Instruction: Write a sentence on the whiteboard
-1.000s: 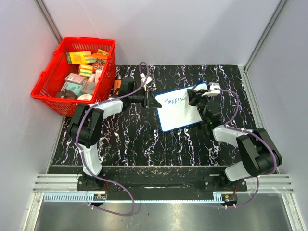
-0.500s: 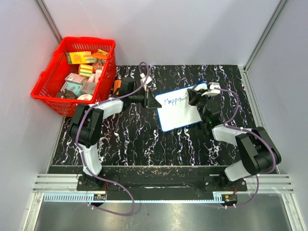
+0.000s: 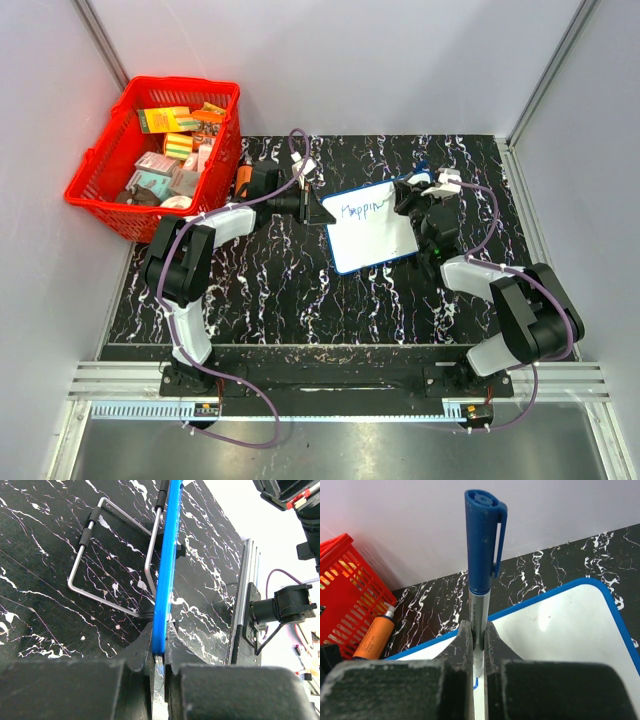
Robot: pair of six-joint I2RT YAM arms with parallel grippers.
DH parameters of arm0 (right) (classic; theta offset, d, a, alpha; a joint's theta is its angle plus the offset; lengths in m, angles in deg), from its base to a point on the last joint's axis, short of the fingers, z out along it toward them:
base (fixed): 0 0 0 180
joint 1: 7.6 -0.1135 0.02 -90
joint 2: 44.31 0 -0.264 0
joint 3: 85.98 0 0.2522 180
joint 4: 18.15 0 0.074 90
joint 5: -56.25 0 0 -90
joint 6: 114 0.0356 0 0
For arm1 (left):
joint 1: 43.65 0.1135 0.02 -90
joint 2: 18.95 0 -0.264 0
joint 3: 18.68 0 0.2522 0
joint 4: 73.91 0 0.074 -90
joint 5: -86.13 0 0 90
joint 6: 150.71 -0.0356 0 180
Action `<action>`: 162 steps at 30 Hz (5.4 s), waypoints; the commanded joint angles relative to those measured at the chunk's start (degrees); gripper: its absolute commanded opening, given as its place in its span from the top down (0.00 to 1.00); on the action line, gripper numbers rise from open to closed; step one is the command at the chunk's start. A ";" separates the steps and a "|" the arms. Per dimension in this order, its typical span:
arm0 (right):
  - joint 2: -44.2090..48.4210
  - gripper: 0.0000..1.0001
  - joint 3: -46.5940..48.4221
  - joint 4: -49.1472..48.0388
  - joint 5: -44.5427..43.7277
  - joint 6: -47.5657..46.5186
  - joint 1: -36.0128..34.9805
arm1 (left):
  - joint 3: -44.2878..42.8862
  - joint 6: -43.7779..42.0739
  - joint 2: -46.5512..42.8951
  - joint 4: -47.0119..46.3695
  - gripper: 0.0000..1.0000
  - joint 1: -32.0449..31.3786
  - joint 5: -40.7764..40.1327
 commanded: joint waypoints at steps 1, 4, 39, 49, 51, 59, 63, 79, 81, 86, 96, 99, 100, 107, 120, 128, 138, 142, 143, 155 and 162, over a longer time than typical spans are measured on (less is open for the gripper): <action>0.33 1.00 2.83 -0.24 -2.66 -0.38 0.20 | 1.74 -7.05 0.26 3.93 1.00 -0.87 -7.08; 0.24 1.00 3.18 0.36 -1.69 -0.38 0.20 | 1.74 -7.14 0.17 4.01 1.00 -0.87 -7.25; 1.56 1.00 0.10 5.47 -4.23 0.05 0.29 | 1.30 -7.05 0.61 4.19 1.00 -0.87 -7.08; 6.47 1.00 -0.42 1.95 -1.16 0.05 0.20 | 1.56 -7.14 0.52 4.19 1.00 -0.87 -7.34; 6.65 1.00 0.01 2.30 -1.60 -0.21 0.20 | 1.48 -7.14 0.43 4.19 1.00 -0.87 -7.26; 3.93 1.00 2.92 4.24 -4.50 -1.09 0.29 | 1.56 -7.05 0.70 4.10 1.00 -0.87 -7.43; 2.53 1.00 3.27 3.36 -4.85 -1.09 0.38 | 1.83 -6.87 0.61 3.57 1.00 -0.96 -7.26; 0.50 1.00 3.88 3.27 -4.68 -0.47 0.55 | 1.83 -7.14 0.43 3.84 1.00 -0.96 -7.43; 0.15 1.00 3.97 3.09 -3.89 -0.38 0.55 | 1.91 -7.14 0.52 3.84 1.00 -0.96 -7.34; -0.29 1.00 4.23 2.74 -2.31 -0.12 0.55 | 2.00 -7.14 0.26 3.92 1.00 -0.96 -7.52; -0.29 1.00 3.45 3.88 -0.28 -0.12 0.55 | 1.92 -7.14 0.43 3.84 1.00 -0.96 -7.43; -0.46 1.00 3.01 4.15 -0.11 -0.12 0.47 | 1.92 -7.14 0.43 3.84 1.00 -0.96 -7.52; -0.38 1.00 2.92 4.41 -0.28 -0.21 0.55 | 1.92 -7.14 0.43 3.92 1.00 -1.04 -7.52; 0.06 1.00 1.60 5.11 -0.28 -0.38 0.55 | 1.83 -7.14 0.61 3.93 1.00 -1.05 -7.52; 0.33 1.00 0.19 6.26 -0.63 -1.08 0.55 | 2.00 -7.14 0.70 3.84 1.00 -1.05 -7.52; 1.03 1.00 -0.16 8.28 -5.03 -0.65 0.64 | 2.09 -6.96 0.70 3.66 1.00 -1.13 -7.43; 1.56 1.00 -0.95 8.37 -3.19 -0.65 0.82 | 2.00 -6.96 0.70 3.49 1.00 -1.13 -7.43; 0.94 1.00 -1.47 6.97 -0.90 0.32 0.82 | 2.00 -6.96 0.70 3.57 1.00 -1.22 -7.61; 0.85 1.00 -1.65 6.44 0.15 0.75 0.82 | 2.00 -6.88 0.70 3.49 1.00 -1.22 -7.61; 4.35 1.00 -2.79 1.08 4.64 3.75 0.82 | 2.09 -6.87 0.79 3.40 1.00 -1.31 -7.69; 7.89 1.00 -0.95 4.41 1.74 2.16 1.52 | 2.27 -6.96 0.52 3.49 1.00 -1.40 -7.61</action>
